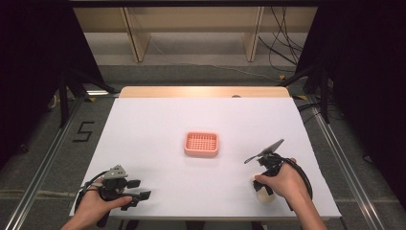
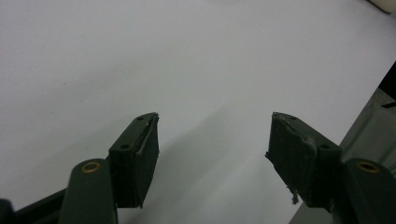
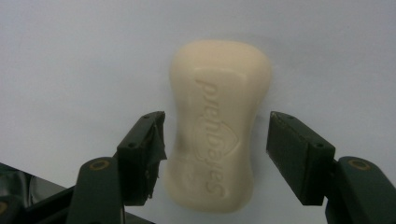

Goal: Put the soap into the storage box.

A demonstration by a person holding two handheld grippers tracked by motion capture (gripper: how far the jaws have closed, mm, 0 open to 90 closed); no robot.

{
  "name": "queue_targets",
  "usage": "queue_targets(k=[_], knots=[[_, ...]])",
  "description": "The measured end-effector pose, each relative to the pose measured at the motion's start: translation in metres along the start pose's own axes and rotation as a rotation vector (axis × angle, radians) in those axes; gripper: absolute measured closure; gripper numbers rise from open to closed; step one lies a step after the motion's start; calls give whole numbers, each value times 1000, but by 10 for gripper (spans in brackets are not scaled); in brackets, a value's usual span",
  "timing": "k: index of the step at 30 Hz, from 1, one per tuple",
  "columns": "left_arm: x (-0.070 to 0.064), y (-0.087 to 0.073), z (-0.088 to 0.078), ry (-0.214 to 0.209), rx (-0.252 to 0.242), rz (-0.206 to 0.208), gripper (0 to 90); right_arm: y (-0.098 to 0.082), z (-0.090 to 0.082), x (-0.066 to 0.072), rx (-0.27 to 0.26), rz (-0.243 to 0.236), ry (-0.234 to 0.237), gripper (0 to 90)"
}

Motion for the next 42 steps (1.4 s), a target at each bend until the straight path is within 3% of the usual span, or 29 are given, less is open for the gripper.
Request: queue_targets(k=[3, 5, 6, 8, 9, 15, 19, 20, 24, 27, 29, 31, 35, 42], knots=[[0, 0, 0, -1, 10, -1, 331, 1, 2, 1, 20, 14, -7, 377], [0, 0, 0, -1, 8, -3, 331, 2, 4, 1, 21, -3, -7, 380], [0, 0, 0, -2, 2, -9, 331, 2, 6, 2, 19, -4, -50, 383], [0, 0, 0, 0, 1, -9, 331, 4, 9, 0, 13, -29, -69, 388], [0, 0, 0, 1, -1, 0, 331, 3, 9, 3, 30, -12, -63, 388], [0, 0, 0, 0, -2, 1, 331, 6, 12, 4, 46, -14, -68, 408], [0, 0, -1, -1, -3, 0, 331, 8, 14, 2, 51, -40, -73, 440], [0, 0, -1, 0, -1, 1, 331, 7, 15, 3, 58, -22, -81, 449], [0, 0, -1, 0, 2, -5, 331, 7, 18, 3, 65, -24, -79, 466], [0, 0, 0, -1, 0, -7, 331, 6, 19, 3, 44, -19, -80, 501], [0, 0, -1, 2, 5, 9, 331, 6, 18, 3, 63, -41, -78, 503], [0, 0, -1, 0, -2, 2, 331, 5, 18, 4, 57, -28, -78, 504], [0, 0, -1, 1, 0, -1, 331, 5, 17, 1, 58, -80, -63, 504], [0, 0, 0, 2, -1, 0, 331, 1, 15, 1, 42, -82, -74, 505]])
Point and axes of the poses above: each handheld gripper's, and its own axes: z roughly forward along the jaws, y roughly out of its top, x roughly to its left, the point moved 3 cm from there along z, roughly forward along the jaws
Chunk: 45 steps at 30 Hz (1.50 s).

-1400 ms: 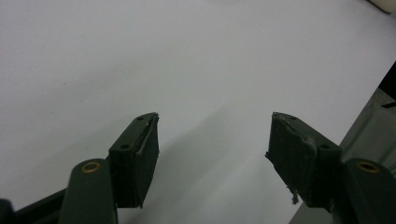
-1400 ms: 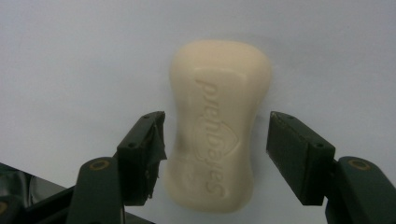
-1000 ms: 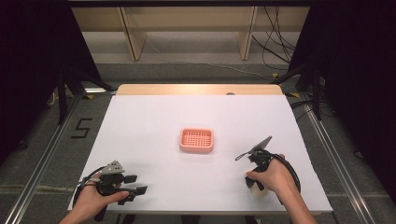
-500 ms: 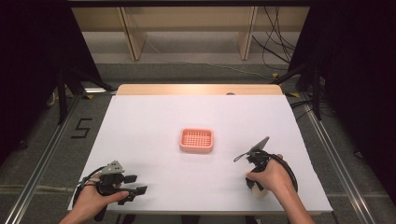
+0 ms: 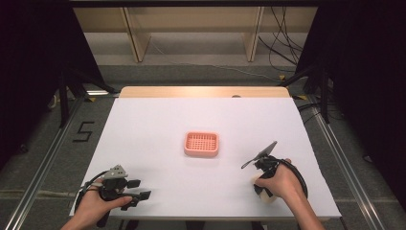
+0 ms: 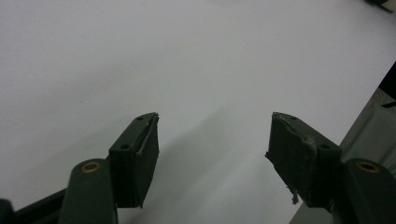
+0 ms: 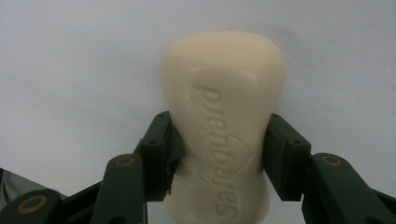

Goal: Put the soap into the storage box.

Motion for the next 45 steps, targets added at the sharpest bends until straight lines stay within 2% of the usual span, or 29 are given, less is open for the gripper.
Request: queue_targets(k=[5, 6, 7, 8, 10, 11, 12, 15, 17, 18, 19, 20, 21, 22, 23, 25, 26, 28, 30, 33, 34, 37, 39, 40, 41, 42, 45], knots=[[1, 0, 0, 2, 10, 9, 331, -2, -8, 1, -9, -4, -4, 505], [0, 0, 0, 0, 12, -1, 331, -2, -9, 1, -23, -22, 7, 505], [1, 0, 0, 3, 10, 6, 331, -2, -11, 1, -21, -29, -14, 505], [1, 0, 0, 3, 10, 6, 331, -2, -11, 1, -21, -29, -14, 505], [0, 0, 0, 2, 4, 2, 331, -1, -15, 0, -24, -67, 12, 505], [0, 0, 0, 1, 3, 0, 331, -1, -15, 1, -25, -66, 16, 506], [0, 0, 0, 0, 2, 0, 331, 0, -15, 1, -51, -80, -31, 505], [0, 0, 0, 1, 5, -1, 331, 1, -17, 0, -58, -140, -35, 505], [1, 0, 0, 1, 6, 0, 331, 2, -19, 2, -47, -144, -37, 505], [1, 0, 0, 2, 5, 0, 331, 4, -21, 0, -81, -228, -34, 505], [1, 0, 0, 1, 3, -2, 331, 5, -20, 2, -113, -206, -28, 505], [1, 0, 0, 1, 5, -2, 331, 6, -22, 1, -110, -236, -6, 505], [1, 0, 0, 1, 5, -2, 331, 6, -22, 1, -110, -236, -6, 505], [1, 0, 0, 1, 5, -2, 331, 7, -23, 1, -136, -247, -7, 505], [1, 0, 0, 1, 6, -1, 331, 8, -25, -1, -147, -280, -10, 506], [1, 0, 0, 1, 6, -1, 331, 9, -26, -2, -158, -291, -8, 505], [1, 0, 0, 3, 6, -3, 331, 11, -26, -3, -198, -315, -13, 505], [1, 0, 0, 3, 5, -2, 331, 11, -27, -4, -213, -296, -7, 505], [1, 0, 0, 3, 5, -2, 331, 12, -28, -5, -221, -301, -10, 505], [1, 0, 0, 4, 6, -3, 331, 12, -28, -5, -218, -327, -13, 505], [1, 0, 0, 4, 8, -2, 331, 12, -26, -3, -245, -343, -24, 505], [2, -1, -1, 7, 22, 13, 331, 14, -26, -3, -254, -383, -34, 505], [3, -1, -1, 6, 23, 14, 331, 14, -26, -2, -258, -375, -31, 505], [2, -1, -1, 4, 19, 9, 331, 16, -26, -3, -261, -394, -45, 506], [2, -1, -1, 4, 19, 9, 331, 16, -26, -2, -261, -383, -42, 505], [1, 0, -1, 4, 7, -2, 331, 18, -26, -4, -272, -421, -52, 505], [2, 0, -1, 5, 20, 11, 331, 19, -28, -2, -274, -416, -56, 505]])
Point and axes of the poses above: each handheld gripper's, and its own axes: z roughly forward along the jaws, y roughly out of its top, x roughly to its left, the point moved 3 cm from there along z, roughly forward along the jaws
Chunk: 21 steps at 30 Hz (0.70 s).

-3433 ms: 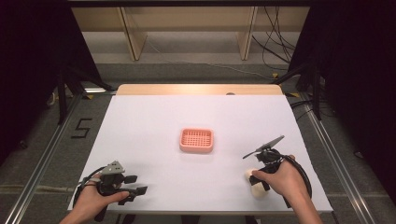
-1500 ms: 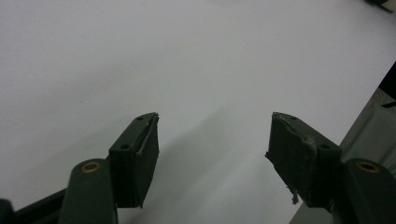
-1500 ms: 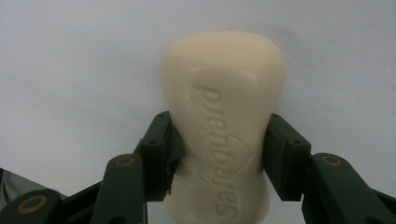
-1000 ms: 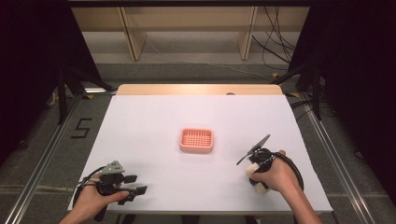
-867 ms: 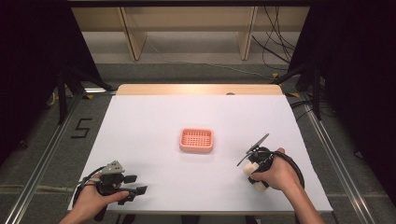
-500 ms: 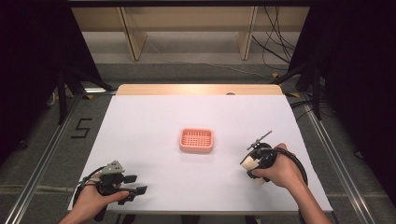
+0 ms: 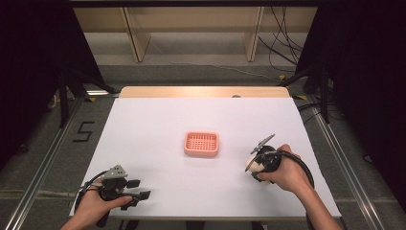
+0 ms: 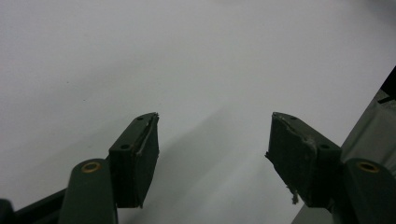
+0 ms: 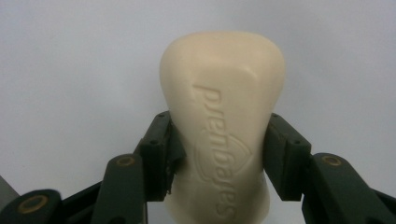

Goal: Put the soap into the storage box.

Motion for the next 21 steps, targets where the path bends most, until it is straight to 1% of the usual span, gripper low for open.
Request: queue_targets(k=[2, 3, 4, 5, 8, 9, 12, 15, 16, 17, 21], knots=[[0, 0, 0, 0, -3, -1, 331, 1, 0, 0, -2, -11, -2, 505], [1, 0, 0, 12, 2, 0, 331, 2, -1, -1, -3, -18, -2, 505], [-1, 0, 0, 4, -7, -6, 331, 3, 0, -1, -12, -30, -8, 505], [-1, 0, 1, 3, -10, -5, 331, 4, 0, -1, -10, -35, -5, 505], [0, 0, 0, 3, -6, -4, 331, 7, 0, -1, -21, -37, -10, 505], [-1, 0, 0, 2, -7, -5, 331, 8, 0, -1, -27, -45, -9, 505], [-1, 0, 0, 1, -9, -6, 331, 11, 0, 1, -27, -33, -5, 505], [0, 0, 0, 3, -6, -4, 331, 14, 1, 0, -33, -47, -10, 505], [0, 0, 0, 3, -6, -4, 331, 15, 1, 1, -36, -41, -11, 505], [0, 0, 0, 3, -6, -3, 331, 16, 2, 0, -41, -51, -14, 505], [-1, 0, 0, -2, -12, -6, 331, 19, 1, 1, -40, -40, -16, 505]])
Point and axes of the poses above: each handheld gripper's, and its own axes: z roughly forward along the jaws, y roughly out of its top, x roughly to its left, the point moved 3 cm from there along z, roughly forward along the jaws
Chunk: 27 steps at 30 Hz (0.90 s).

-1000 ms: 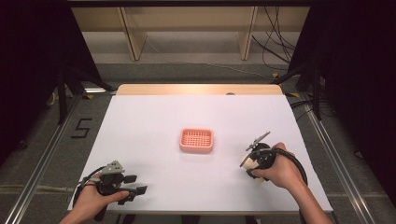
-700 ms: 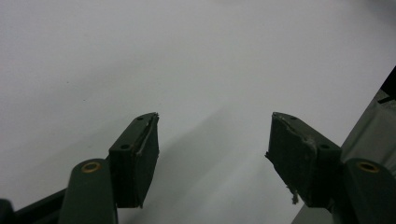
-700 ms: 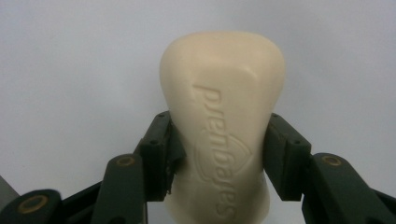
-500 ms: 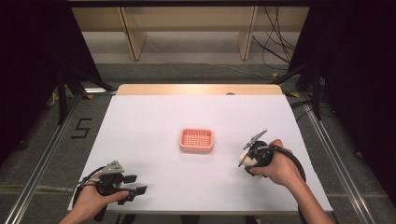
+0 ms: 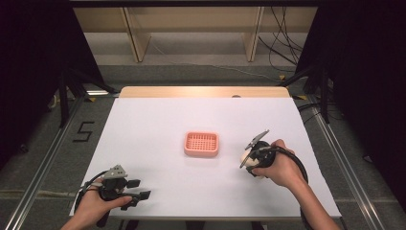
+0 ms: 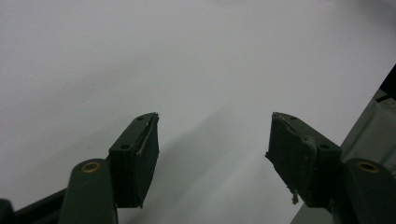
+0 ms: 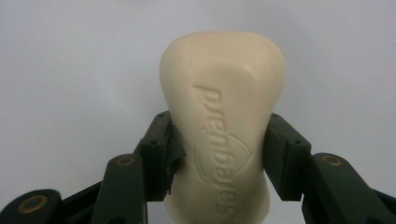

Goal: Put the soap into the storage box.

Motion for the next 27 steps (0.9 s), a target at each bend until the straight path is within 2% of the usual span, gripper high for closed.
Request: queue_targets(k=[9, 10, 11, 15, 19, 27], knots=[[-1, 0, 1, -3, -8, -4, 331, 7, 1, -1, -28, -1, -9, 505], [-1, 0, 1, -3, -8, -4, 331, 7, 2, 0, -31, 15, -7, 506], [-1, 0, 1, -3, -8, -4, 331, 8, 2, -1, -40, -4, -14, 505], [-1, 0, 1, -3, -8, -4, 331, 10, 2, 1, -46, 14, -10, 505], [-1, 0, 1, -7, -4, -12, 331, 13, 3, 0, -55, 7, -17, 505], [-1, 0, 1, -4, 4, 3, 331, 18, 5, 0, -75, 0, -28, 506]])
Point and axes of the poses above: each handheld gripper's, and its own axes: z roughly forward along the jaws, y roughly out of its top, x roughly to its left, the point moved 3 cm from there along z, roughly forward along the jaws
